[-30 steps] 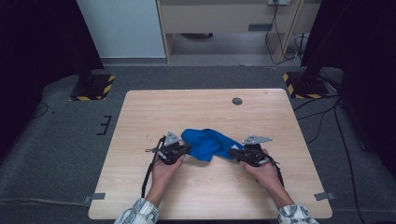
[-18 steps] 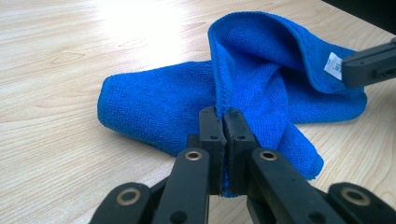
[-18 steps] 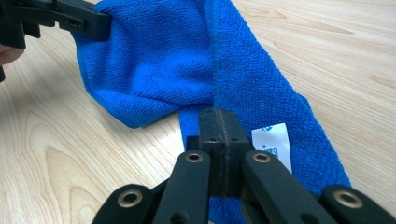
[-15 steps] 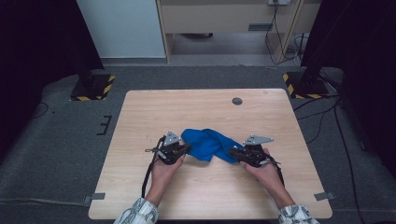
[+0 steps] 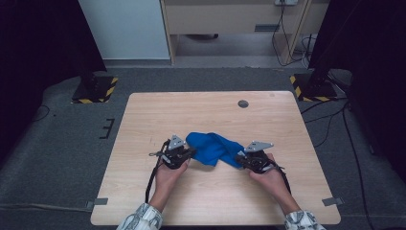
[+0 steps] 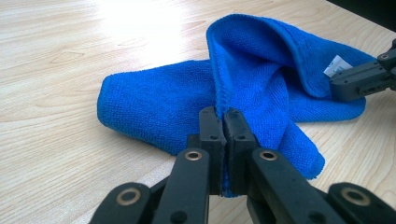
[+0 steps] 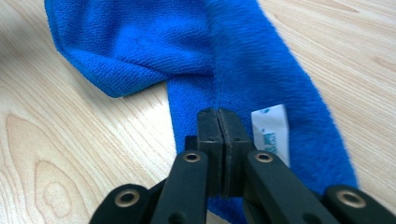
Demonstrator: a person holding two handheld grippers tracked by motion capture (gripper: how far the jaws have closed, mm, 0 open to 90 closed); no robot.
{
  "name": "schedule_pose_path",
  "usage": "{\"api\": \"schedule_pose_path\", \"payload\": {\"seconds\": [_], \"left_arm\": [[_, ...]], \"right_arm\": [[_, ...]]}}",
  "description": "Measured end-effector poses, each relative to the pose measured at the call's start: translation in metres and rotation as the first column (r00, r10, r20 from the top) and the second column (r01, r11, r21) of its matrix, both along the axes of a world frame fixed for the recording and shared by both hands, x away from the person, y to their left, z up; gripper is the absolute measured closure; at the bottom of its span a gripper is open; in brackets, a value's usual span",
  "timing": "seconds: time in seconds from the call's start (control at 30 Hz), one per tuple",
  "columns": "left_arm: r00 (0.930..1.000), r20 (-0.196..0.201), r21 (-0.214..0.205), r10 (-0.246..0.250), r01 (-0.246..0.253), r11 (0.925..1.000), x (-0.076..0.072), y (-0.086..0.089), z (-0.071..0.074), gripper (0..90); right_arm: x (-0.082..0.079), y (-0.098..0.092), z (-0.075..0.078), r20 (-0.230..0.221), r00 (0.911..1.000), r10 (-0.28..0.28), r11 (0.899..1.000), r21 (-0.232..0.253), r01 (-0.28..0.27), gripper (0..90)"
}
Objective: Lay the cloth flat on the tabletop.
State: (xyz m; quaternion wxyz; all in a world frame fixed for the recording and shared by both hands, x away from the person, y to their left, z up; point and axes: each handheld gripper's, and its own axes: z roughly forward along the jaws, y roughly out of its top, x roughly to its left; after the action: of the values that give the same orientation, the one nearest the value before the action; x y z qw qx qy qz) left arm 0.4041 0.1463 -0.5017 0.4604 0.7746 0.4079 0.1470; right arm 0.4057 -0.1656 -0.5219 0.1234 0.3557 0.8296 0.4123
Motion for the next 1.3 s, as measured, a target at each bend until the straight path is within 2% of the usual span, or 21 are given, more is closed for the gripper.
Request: {"api": "schedule_pose_path", "payload": {"seconds": [0.13,0.2,0.23,0.27,0.3,0.33,0.37,0.4,0.47,0.53,0.67,0.73,0.87,0.97,1.0,1.07,1.3], "left_arm": [[1.0000,0.007,0.013,-0.006,0.006,0.9999,0.002,0.002,0.004,87.5],[0.9999,0.009,0.000,-0.005,0.005,1.0000,0.004,0.003,0.008,87.5],[0.9999,0.013,0.009,-0.011,0.011,0.9999,0.004,0.003,0.011,87.4],[0.9998,0.018,0.007,-0.008,0.008,0.9999,0.007,0.004,0.016,87.5],[0.9998,0.018,0.007,-0.008,0.008,0.9999,0.007,0.004,0.016,87.5],[0.9997,0.023,0.002,-0.004,0.004,1.0000,0.011,0.005,0.021,87.5],[0.9997,0.023,0.002,-0.004,0.004,1.0000,0.011,0.005,0.021,87.5],[0.9996,0.027,0.014,-0.010,0.010,0.9999,0.016,0.005,0.028,87.5],[0.9996,0.027,0.014,-0.011,0.011,0.9998,0.019,0.003,0.031,87.5],[0.9992,0.033,0.030,-0.023,0.022,0.9993,0.027,0.002,0.040,87.3],[0.9990,0.037,0.025,-0.027,0.026,0.9993,0.035,0.002,0.050,87.4],[0.9990,0.035,0.023,-0.028,0.027,0.9994,0.037,0.003,0.051,87.3],[0.9990,0.024,0.056,-0.037,0.036,0.9978,0.042,0.011,0.053,87.3],[0.9993,0.022,0.053,-0.031,0.029,0.9982,0.042,0.014,0.052,87.3],[0.9994,0.022,0.052,-0.029,0.027,0.9983,0.042,0.017,0.052,87.2],[0.9994,0.022,0.036,-0.026,0.025,0.9990,0.041,0.021,0.052,87.1],[0.9984,0.042,0.027,-0.037,0.036,0.9990,0.040,0.020,0.054,84.7]], "right_arm": [[0.000,-0.007,0.012,0.016,0.9997,-0.016,0.999,0.041,0.015,89.8],[0.001,-0.013,0.021,0.031,0.9992,-0.024,0.998,0.064,0.022,89.9],[0.002,-0.017,0.026,0.036,0.9989,-0.031,0.997,0.078,0.028,90.0],[0.004,-0.024,0.035,0.052,0.9977,-0.043,0.993,0.112,0.037,90.0],[0.004,-0.024,0.035,0.052,0.9977,-0.043,0.993,0.112,0.037,90.0],[0.008,-0.030,0.042,0.065,0.9963,-0.057,0.990,0.131,0.048,90.0],[0.008,-0.030,0.042,0.065,0.9963,-0.057,0.990,0.131,0.048,90.0],[0.012,-0.036,0.049,0.080,0.9944,-0.069,0.987,0.150,0.057,90.0],[0.017,-0.040,0.055,0.088,0.9929,-0.080,0.984,0.166,0.064,90.0],[0.022,-0.043,0.060,0.098,0.9913,-0.088,0.983,0.169,0.070,90.0],[0.031,-0.050,0.070,0.108,0.9877,-0.113,0.978,0.188,0.091,90.0],[0.033,-0.051,0.073,0.113,0.9868,-0.117,0.977,0.193,0.093,90.0],[0.037,-0.061,0.088,0.136,0.9811,-0.138,0.975,0.195,0.110,90.0],[0.039,-0.065,0.093,0.143,0.9785,-0.149,0.975,0.189,0.121,90.0],[0.041,-0.069,0.097,0.150,0.9749,-0.165,0.973,0.186,0.136,90.0],[0.041,-0.073,0.100,0.151,0.9731,-0.174,0.972,0.183,0.145,90.0],[0.043,-0.076,0.106,0.166,0.9670,-0.193,0.972,0.166,0.166,90.0]]}}
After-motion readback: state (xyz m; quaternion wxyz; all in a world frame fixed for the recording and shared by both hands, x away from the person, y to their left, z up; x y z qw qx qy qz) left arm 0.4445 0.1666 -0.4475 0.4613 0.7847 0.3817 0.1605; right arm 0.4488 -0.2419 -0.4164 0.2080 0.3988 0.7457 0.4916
